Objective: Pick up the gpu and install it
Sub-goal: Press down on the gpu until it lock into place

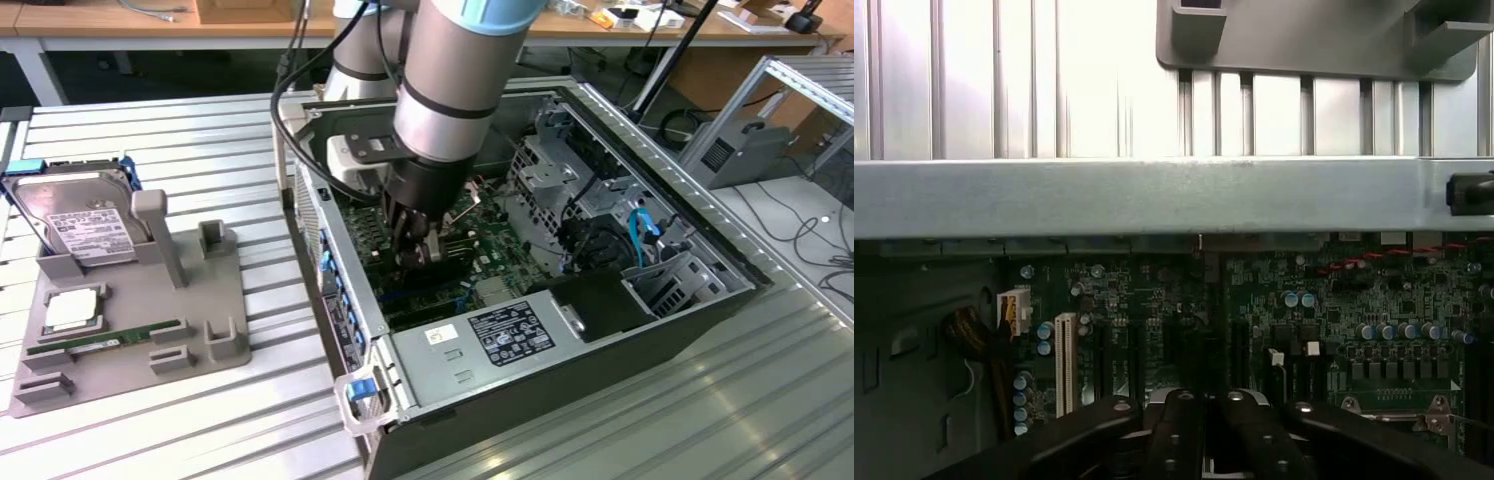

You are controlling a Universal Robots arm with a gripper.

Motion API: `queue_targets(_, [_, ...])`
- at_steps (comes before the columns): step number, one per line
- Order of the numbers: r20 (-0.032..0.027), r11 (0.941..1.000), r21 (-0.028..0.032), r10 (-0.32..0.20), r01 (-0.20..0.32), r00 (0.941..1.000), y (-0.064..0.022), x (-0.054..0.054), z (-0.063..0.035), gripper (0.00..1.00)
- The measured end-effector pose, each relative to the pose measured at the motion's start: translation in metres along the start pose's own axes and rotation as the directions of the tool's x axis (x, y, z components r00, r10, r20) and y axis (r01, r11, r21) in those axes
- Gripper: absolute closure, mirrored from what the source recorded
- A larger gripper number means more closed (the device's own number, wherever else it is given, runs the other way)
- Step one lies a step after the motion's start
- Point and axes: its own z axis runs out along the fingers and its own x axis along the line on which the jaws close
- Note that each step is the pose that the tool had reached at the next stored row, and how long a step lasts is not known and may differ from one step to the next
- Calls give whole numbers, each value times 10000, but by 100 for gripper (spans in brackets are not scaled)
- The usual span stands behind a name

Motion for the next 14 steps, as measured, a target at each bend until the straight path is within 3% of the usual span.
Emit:
queue_targets(10, [3, 10000, 12, -3, 3, 10000, 3, -3, -49, 89])
queue_targets(14, [0, 10000, 10, -3, 3, 10000, 3, -59, -48, 89])
